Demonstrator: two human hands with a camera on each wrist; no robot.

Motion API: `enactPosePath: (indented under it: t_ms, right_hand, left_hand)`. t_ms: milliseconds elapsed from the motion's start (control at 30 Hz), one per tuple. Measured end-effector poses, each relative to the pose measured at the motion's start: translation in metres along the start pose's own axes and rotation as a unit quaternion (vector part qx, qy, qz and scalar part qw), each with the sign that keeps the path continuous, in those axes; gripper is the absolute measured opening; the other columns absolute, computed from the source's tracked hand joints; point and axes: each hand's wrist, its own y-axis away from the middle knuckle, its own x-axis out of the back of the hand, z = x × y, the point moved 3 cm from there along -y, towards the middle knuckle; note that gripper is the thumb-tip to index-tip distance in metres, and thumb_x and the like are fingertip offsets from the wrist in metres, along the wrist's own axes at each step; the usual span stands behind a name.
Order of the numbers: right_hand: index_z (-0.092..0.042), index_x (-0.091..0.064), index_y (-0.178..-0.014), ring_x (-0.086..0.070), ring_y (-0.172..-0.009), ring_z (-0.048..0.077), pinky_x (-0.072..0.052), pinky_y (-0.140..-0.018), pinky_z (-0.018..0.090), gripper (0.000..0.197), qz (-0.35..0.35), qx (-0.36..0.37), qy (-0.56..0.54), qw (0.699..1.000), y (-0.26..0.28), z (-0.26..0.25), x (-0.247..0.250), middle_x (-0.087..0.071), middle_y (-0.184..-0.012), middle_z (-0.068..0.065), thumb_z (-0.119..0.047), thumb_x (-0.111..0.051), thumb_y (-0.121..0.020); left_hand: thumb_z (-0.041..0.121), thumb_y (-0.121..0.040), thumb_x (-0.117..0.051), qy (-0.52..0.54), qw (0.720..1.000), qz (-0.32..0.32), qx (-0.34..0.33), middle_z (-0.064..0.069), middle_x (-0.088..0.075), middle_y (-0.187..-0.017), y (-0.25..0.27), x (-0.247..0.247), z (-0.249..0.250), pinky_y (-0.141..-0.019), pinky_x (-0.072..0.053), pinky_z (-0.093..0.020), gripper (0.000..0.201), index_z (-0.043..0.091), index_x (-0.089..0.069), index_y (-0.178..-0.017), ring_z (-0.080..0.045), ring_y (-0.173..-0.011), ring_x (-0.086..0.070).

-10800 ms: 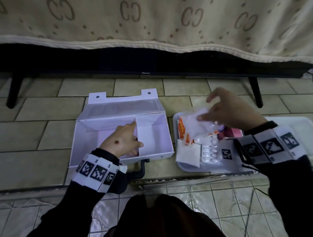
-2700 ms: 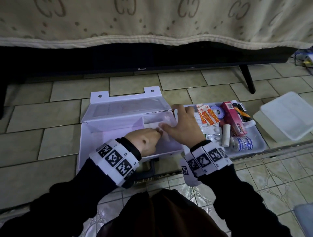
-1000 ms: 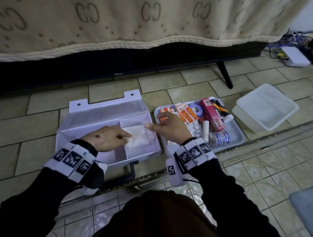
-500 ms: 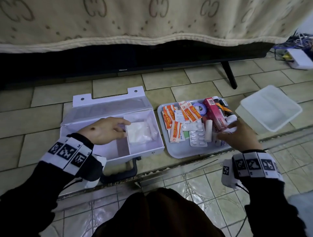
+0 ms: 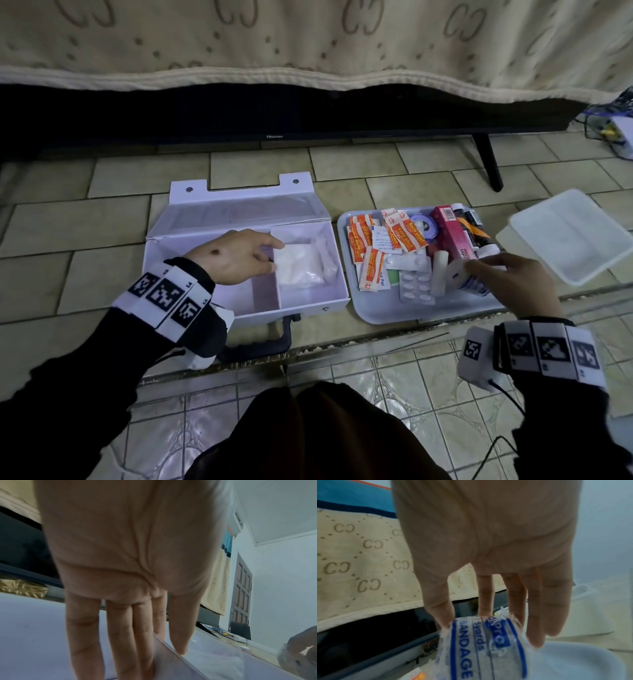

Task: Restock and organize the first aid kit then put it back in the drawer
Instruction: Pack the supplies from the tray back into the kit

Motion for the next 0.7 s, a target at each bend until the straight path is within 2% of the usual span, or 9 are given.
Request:
enactPosePath:
  t_ms: [100, 167, 233, 333, 400, 467, 533, 567, 700]
  right_hand:
    - [-0.022, -0.067, -0.088, -0.063, -0.087, 0.035, -0.053, -0.085, 0.045, 0.013, -0.002, -0.002, -0.051, 0.999, 0.0, 0.004, 0.007, -0.065, -0.093, 0.016, -0.029, -0.067, -0.077]
    - [-0.024, -0.066, -0.083, -0.064, -0.077, 0.034, -0.055, -0.082, 0.048, 0.005, -0.007, 0.011, -0.093, 0.996, 0.004, -0.002, 0.013, -0.064, -0.091, 0.018, -0.027, -0.066, -0.08]
    - [-0.025, -0.067, -0.076, -0.064, -0.071, 0.026, -0.057, -0.073, 0.038, 0.008, -0.036, 0.042, -0.158, 0.986, 0.013, -0.021, 0.016, -0.065, -0.086, 0.016, -0.023, -0.064, -0.083]
    - [-0.021, -0.07, -0.072, -0.064, -0.062, 0.013, -0.054, -0.063, 0.022, 0.02, -0.141, 0.094, -0.297, 0.94, 0.04, -0.063, 0.0, -0.067, -0.068, 0.0, -0.016, -0.058, -0.088]
    - [-0.019, -0.07, -0.075, -0.064, -0.063, 0.01, -0.055, -0.065, 0.025, 0.015, -0.216, 0.123, -0.317, 0.915, 0.064, -0.087, -0.028, -0.067, -0.07, -0.002, -0.017, -0.06, -0.086]
    - [-0.021, -0.07, -0.079, -0.064, -0.067, 0.009, -0.055, -0.071, 0.026, 0.009, -0.246, 0.176, -0.27, 0.914, 0.088, -0.104, -0.057, -0.068, -0.072, -0.002, -0.022, -0.063, -0.084]
    - [-0.024, -0.071, -0.084, -0.063, -0.066, 0.007, -0.049, -0.067, 0.015, 0.008, -0.208, 0.244, -0.173, 0.931, 0.102, -0.11, -0.084, -0.068, -0.071, -0.005, -0.028, -0.065, -0.084]
    - [-0.023, -0.071, -0.088, -0.063, -0.069, 0.009, -0.047, -0.065, 0.016, 0.012, -0.169, 0.273, -0.116, 0.94, 0.106, -0.111, -0.094, -0.069, -0.074, -0.004, -0.032, -0.064, -0.084]
    - [-0.026, -0.069, -0.094, -0.058, -0.091, 0.027, -0.046, -0.078, 0.036, 0.037, -0.064, 0.328, 0.093, 0.938, 0.11, -0.106, -0.123, -0.069, -0.084, 0.005, -0.056, -0.054, -0.079]
  left_hand:
    - [0.026, -0.092, -0.055, -0.001, 1.0, 0.001, -0.001, -0.001, -0.062, -0.122, 0.001, 0.0, 0.001, -0.09, -0.034, -0.02, 0.042, 0.03, -0.047, -0.133, -0.015, -0.118, -0.052]
    - [0.026, -0.092, -0.055, 0.0, 1.0, 0.0, 0.0, -0.001, -0.062, -0.123, 0.001, 0.0, 0.002, -0.09, -0.035, -0.021, 0.042, 0.03, -0.047, -0.133, -0.015, -0.115, -0.053]
    - [0.025, -0.093, -0.054, -0.005, 1.0, 0.0, -0.001, -0.002, -0.062, -0.124, 0.003, 0.001, 0.003, -0.09, -0.035, -0.021, 0.042, 0.03, -0.046, -0.134, -0.015, -0.116, -0.053]
    - [0.02, -0.094, -0.051, -0.013, 1.0, -0.002, -0.003, 0.0, -0.062, -0.124, 0.004, 0.001, 0.004, -0.09, -0.033, -0.019, 0.043, 0.029, -0.044, -0.136, -0.014, -0.12, -0.05]
    - [0.016, -0.094, -0.05, -0.015, 1.0, -0.006, -0.004, 0.002, -0.062, -0.123, 0.004, 0.002, 0.004, -0.089, -0.032, -0.018, 0.045, 0.028, -0.043, -0.137, -0.011, -0.121, -0.049]
    - [0.012, -0.093, -0.051, -0.014, 1.0, -0.008, -0.006, 0.002, -0.064, -0.121, 0.003, 0.002, 0.003, -0.087, -0.034, -0.017, 0.047, 0.027, -0.044, -0.137, -0.009, -0.113, -0.053]
    - [0.01, -0.092, -0.052, -0.01, 1.0, -0.006, -0.008, 0.001, -0.064, -0.12, 0.002, 0.002, 0.002, -0.085, -0.036, -0.017, 0.049, 0.026, -0.045, -0.138, -0.01, -0.108, -0.056]
    - [0.008, -0.092, -0.051, -0.006, 1.0, -0.006, -0.007, 0.0, -0.064, -0.121, 0.003, 0.002, 0.003, -0.085, -0.036, -0.017, 0.049, 0.025, -0.045, -0.138, -0.01, -0.108, -0.056]
    - [0.003, -0.092, -0.048, 0.003, 1.0, -0.01, -0.011, -0.003, -0.063, -0.122, 0.003, 0.002, 0.004, -0.085, -0.035, -0.016, 0.052, 0.023, -0.043, -0.14, -0.009, -0.106, -0.054]
